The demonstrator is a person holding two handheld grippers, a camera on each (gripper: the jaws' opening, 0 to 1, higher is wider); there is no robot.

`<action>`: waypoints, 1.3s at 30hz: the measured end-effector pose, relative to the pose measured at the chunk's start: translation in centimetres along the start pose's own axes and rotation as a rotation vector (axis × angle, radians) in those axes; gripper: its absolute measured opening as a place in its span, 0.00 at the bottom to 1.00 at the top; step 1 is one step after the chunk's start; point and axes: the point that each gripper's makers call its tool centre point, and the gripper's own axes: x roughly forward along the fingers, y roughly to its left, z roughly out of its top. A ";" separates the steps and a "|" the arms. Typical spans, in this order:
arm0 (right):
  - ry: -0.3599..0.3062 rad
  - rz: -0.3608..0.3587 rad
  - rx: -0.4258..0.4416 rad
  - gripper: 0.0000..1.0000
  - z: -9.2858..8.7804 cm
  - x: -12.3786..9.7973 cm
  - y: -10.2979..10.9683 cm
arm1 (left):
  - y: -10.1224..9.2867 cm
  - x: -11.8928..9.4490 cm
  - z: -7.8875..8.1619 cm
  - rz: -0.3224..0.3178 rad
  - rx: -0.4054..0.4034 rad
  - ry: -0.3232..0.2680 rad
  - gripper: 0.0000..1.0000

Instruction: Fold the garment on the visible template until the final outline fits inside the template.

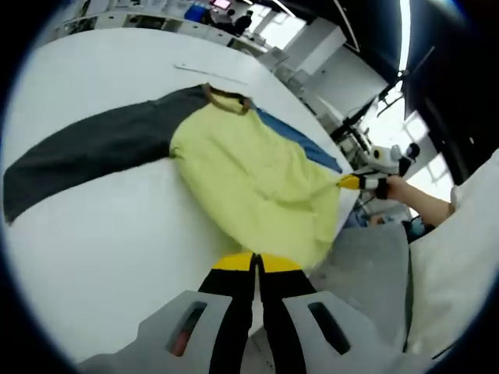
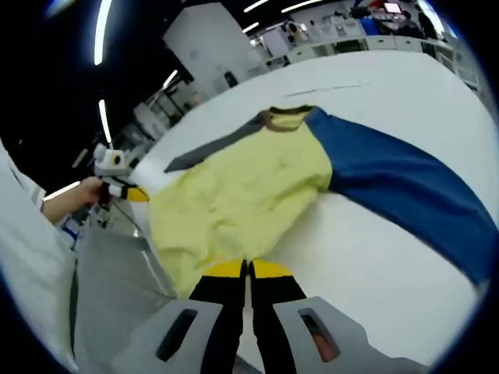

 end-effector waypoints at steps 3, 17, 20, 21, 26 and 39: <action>-0.010 0.010 -0.023 0.02 1.3 -0.1 0.5 | -0.4 -0.3 1.1 -0.009 0.029 -0.006 0.00; -0.037 -0.003 -0.068 0.02 5.3 -0.2 -0.8 | 1.6 -0.1 3.6 0.023 0.015 -0.012 0.00; -0.036 0.000 -0.065 0.02 5.3 -0.1 -0.8 | 1.2 0.2 2.7 0.008 0.024 0.000 0.00; -0.034 0.001 -0.066 0.02 5.2 0.0 -0.8 | 1.2 0.3 2.3 0.008 0.026 0.009 0.00; -0.020 0.001 -0.060 0.02 4.7 0.2 -0.9 | 1.6 0.1 0.8 0.018 -0.024 0.022 0.12; -0.016 -0.001 -0.057 0.02 4.5 0.2 -1.0 | 0.8 1.8 -1.8 -0.050 -0.144 -0.001 0.23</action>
